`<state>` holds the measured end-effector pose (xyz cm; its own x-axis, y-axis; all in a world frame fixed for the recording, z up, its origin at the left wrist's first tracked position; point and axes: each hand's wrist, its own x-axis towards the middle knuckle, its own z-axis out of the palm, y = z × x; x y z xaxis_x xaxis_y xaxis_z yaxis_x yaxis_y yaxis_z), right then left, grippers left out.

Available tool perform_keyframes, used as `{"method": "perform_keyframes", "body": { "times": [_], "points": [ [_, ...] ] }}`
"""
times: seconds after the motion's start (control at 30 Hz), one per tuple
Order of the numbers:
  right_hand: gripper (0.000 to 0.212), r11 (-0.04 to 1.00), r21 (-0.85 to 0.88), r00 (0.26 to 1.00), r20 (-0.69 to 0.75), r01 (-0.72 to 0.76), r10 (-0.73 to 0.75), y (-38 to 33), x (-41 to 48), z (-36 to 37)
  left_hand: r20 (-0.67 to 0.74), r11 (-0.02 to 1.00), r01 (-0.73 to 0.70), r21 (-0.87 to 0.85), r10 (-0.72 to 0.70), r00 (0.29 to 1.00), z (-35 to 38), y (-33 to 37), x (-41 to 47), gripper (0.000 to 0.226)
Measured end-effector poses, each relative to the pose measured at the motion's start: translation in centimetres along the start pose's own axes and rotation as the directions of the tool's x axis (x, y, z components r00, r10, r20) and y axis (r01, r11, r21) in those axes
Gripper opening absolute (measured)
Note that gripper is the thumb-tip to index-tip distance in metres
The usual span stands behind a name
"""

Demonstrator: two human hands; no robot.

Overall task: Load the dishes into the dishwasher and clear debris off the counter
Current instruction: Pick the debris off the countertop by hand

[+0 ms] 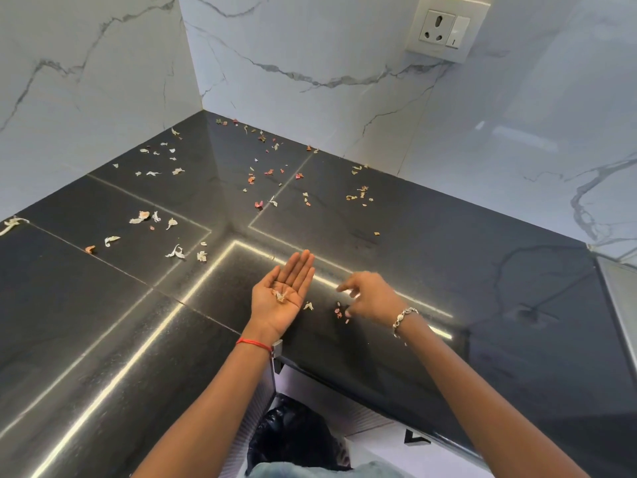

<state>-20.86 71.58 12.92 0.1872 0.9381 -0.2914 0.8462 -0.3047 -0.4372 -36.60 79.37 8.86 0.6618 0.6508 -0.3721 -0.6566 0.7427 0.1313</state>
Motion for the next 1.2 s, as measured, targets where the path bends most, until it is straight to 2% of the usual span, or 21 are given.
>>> {"method": "perform_keyframes", "body": {
  "times": [0.07,0.13,0.3,0.47,0.6,0.73,0.83,0.93,1.0,1.03,1.1,1.2],
  "points": [
    [0.057,0.994,-0.075,0.989,0.134,0.078,-0.068,0.7,-0.1,1.4,-0.001,1.000,-0.007,-0.002,0.007,1.000,-0.2,0.1,-0.1,0.047],
    [0.058,0.982,-0.116,0.971,0.208,0.148,-0.122,1.1,-0.1,2.5,-0.002,1.000,-0.009,0.003,0.009,1.000,-0.2,0.1,-0.2,0.047],
    [0.046,0.935,-0.256,0.953,0.238,0.246,-0.186,1.9,-0.7,3.9,-0.012,1.000,-0.007,0.007,0.007,1.000,-0.2,0.1,-0.6,0.047],
    [0.036,0.906,-0.305,0.956,0.055,0.292,-0.290,2.3,-1.7,4.3,-0.015,1.000,-0.017,0.005,0.017,1.000,-0.2,0.1,-1.1,0.048],
    [0.030,0.922,-0.279,0.952,-0.067,0.269,-0.298,2.3,-2.1,4.7,-0.023,0.999,-0.032,0.009,0.032,0.999,-0.3,0.6,-1.4,0.049],
    [0.033,0.914,-0.311,0.949,-0.090,0.261,-0.302,1.9,-2.0,5.1,-0.021,0.999,-0.045,0.008,0.045,0.999,-0.3,0.8,-1.5,0.049],
    [0.026,0.936,-0.289,0.970,-0.072,0.201,-0.231,1.4,-1.0,5.2,-0.022,0.999,-0.050,0.005,0.050,0.999,-0.4,1.0,-1.7,0.048],
    [0.017,0.997,-0.031,0.990,-0.117,0.075,-0.079,0.7,0.5,4.5,-0.020,0.999,-0.047,0.003,0.047,0.999,-0.5,1.1,-1.8,0.048],
    [0.012,0.981,0.174,0.988,-0.144,0.081,-0.056,-0.4,1.0,4.1,-0.022,0.999,-0.051,0.011,0.051,0.998,-0.6,1.1,-1.9,0.047],
    [0.012,0.969,0.220,0.985,-0.150,0.111,-0.079,-1.0,1.1,4.1,-0.026,0.998,-0.054,0.015,0.054,0.998,-0.6,1.1,-2.0,0.047],
    [0.013,0.965,0.189,0.977,-0.148,0.180,-0.153,-2.2,1.3,4.4,-0.030,0.998,-0.058,0.017,0.059,0.998,-0.6,1.2,-2.0,0.046],
    [0.021,0.966,0.002,0.959,-0.121,0.259,-0.257,-3.0,2.1,4.9,-0.031,0.998,-0.061,0.021,0.062,0.998,-0.8,1.5,-2.1,0.048]
  ]
}}
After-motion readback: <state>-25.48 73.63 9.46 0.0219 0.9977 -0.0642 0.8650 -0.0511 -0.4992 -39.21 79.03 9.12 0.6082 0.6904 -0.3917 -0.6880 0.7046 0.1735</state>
